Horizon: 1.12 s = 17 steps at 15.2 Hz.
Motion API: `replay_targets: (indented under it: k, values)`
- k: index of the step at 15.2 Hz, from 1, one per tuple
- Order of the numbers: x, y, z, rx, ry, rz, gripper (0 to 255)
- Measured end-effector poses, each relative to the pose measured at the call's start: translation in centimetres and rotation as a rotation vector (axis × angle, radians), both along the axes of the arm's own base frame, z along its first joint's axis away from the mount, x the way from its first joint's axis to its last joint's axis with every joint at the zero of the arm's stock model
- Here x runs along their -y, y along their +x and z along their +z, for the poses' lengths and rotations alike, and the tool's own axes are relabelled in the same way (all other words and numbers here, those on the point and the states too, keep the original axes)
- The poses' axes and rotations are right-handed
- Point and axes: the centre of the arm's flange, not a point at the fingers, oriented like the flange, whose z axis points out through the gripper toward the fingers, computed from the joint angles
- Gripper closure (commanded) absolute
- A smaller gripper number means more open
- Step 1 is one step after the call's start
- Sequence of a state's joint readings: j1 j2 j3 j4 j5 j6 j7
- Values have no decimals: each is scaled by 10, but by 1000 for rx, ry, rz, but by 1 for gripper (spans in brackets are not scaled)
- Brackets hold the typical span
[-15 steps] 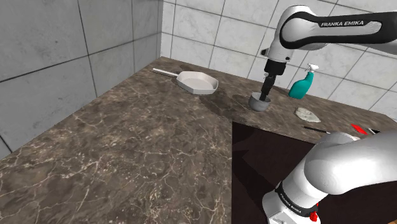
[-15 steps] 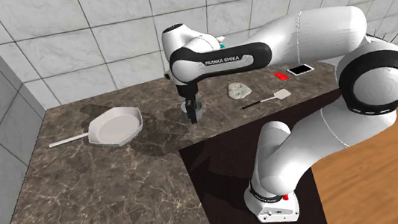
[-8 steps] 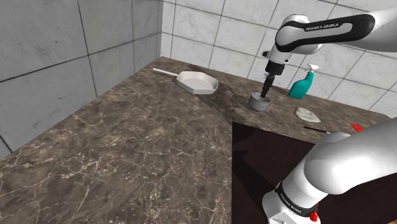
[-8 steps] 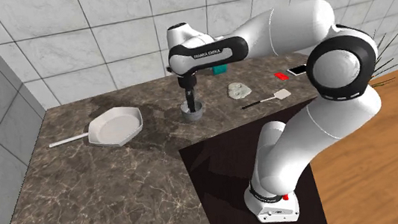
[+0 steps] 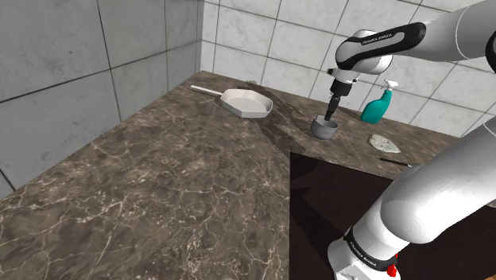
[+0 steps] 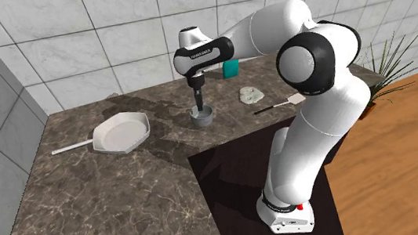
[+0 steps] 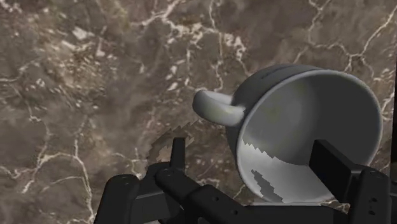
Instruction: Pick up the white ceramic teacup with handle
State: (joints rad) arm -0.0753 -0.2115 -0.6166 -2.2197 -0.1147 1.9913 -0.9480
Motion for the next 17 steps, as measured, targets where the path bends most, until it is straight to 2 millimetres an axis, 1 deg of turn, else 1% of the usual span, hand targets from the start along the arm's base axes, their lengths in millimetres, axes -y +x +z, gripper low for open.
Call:
replay_targets:
  k: [2,5,7,8,17]
  values:
    - [3,0,-10,1,-1,2,0]
    - [3,0,-26,2,-1,3,0]
    - [2,0,-33,2,-1,3,0]
    - [2,0,-33,2,-1,3,255]
    - [2,1,-34,3,0,3,255]
